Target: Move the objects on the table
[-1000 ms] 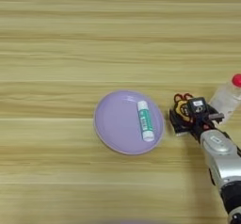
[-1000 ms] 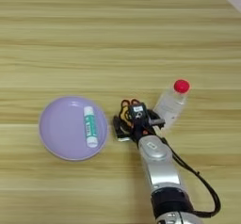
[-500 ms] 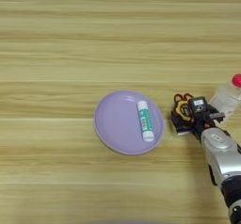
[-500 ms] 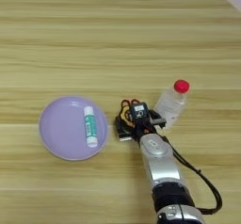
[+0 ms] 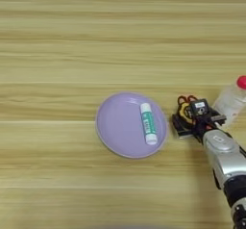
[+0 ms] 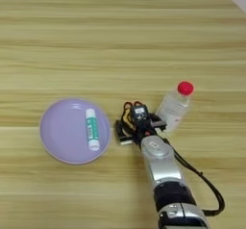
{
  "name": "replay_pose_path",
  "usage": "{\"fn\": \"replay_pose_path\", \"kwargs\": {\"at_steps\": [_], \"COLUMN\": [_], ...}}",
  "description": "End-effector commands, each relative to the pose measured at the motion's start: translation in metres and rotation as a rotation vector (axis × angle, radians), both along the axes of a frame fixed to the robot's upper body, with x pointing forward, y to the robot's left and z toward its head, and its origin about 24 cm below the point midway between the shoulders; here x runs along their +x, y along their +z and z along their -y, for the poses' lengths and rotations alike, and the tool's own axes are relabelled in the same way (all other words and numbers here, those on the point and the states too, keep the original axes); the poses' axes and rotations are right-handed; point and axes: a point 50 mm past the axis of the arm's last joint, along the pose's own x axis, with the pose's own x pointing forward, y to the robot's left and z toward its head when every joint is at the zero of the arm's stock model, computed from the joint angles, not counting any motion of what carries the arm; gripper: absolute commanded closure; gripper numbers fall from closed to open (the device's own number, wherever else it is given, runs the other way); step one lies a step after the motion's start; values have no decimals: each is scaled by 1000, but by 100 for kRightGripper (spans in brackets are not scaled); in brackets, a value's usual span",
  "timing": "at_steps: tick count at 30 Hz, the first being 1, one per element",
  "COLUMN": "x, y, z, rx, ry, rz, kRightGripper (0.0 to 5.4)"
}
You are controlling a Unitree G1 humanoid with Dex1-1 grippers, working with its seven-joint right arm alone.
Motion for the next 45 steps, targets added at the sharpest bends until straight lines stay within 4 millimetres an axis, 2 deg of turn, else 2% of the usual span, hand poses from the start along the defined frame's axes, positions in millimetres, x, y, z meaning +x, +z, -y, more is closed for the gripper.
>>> {"fn": "replay_pose_path", "kwargs": {"at_steps": [1, 18, 30, 45], "x": [24, 24, 24, 25], "y": [29, 25, 26, 28], "z": [4, 5, 6, 7], "rx": [-20, -18, -9, -5], "ry": [15, 13, 1, -5], "rz": [115, 87, 93, 112], "kRightGripper": [3, 3, 124, 126]}}
